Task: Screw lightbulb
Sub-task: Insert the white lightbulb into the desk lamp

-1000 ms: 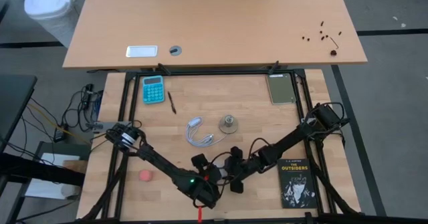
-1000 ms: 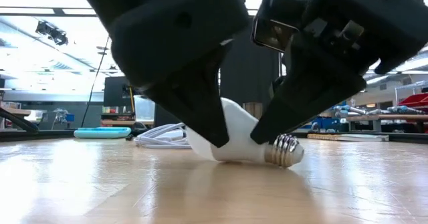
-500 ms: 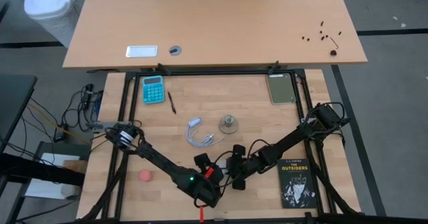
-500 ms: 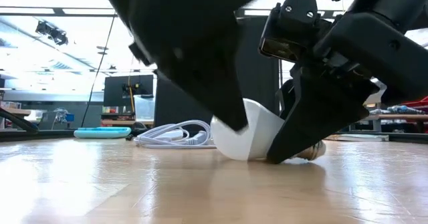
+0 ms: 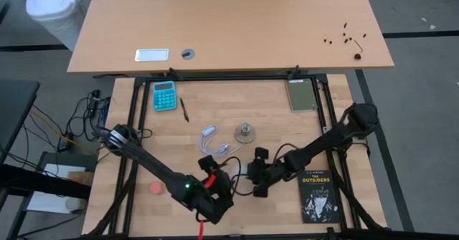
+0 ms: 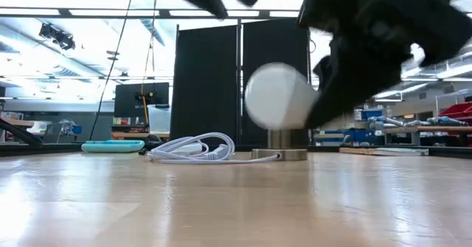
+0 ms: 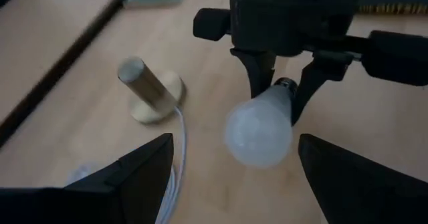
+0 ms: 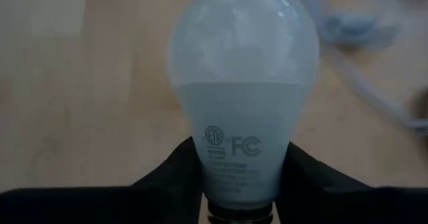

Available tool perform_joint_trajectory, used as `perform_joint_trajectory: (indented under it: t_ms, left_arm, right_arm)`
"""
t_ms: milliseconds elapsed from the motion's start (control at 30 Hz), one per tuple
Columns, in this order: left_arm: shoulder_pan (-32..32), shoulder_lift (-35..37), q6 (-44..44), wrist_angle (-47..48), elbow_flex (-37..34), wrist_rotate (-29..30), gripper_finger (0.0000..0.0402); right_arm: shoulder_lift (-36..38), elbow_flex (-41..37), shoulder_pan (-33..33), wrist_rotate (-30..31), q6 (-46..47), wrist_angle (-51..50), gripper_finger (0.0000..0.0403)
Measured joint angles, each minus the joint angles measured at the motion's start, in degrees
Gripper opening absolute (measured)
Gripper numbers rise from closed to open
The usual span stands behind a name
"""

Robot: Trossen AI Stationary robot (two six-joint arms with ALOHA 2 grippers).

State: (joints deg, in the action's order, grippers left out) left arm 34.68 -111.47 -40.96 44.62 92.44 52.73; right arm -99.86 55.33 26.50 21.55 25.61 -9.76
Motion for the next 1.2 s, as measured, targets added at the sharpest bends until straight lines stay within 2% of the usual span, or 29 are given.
perform_joint_trajectory:
  t_ms: [167, 267, 533, 767, 867, 967, 1200]
  left_arm:
    - [-0.8, 1.1, 7.9, -4.4, 0.0, 3.4, 0.0325]
    - [-1.9, 1.2, 13.1, -10.8, 0.0, 4.0, 0.0325]
    - [-7.2, 1.2, 32.4, -32.0, 0.0, -4.0, 0.0325]
    - [-11.5, 1.2, 40.7, -42.6, 0.0, -12.0, 0.0316]
    - [-12.8, 1.2, 42.5, -43.5, 0.0, -14.8, 0.0306]
    - [-13.7, 1.2, 44.8, -44.5, -0.8, -17.1, 0.0295]
    - [-17.2, 1.3, 46.6, -56.7, -9.4, -27.7, 0.0279]
  right_arm:
    - [7.2, 0.0, -0.4, 4.6, -0.4, -4.0, 0.0148]
    - [11.6, 0.0, -0.5, 7.3, -0.3, -5.5, 0.0148]
    - [21.4, 0.0, -0.3, 15.5, 1.5, -14.6, 0.0149]
    - [24.7, -0.6, -0.8, 21.0, 1.2, -19.9, 0.015]
    - [25.9, -3.2, -2.2, 24.5, 0.2, -18.6, 0.015]
    - [27.4, -6.8, -4.5, 25.3, -1.7, -13.8, 0.015]
    - [29.0, -15.1, -11.5, 18.1, -7.4, 2.8, 0.015]
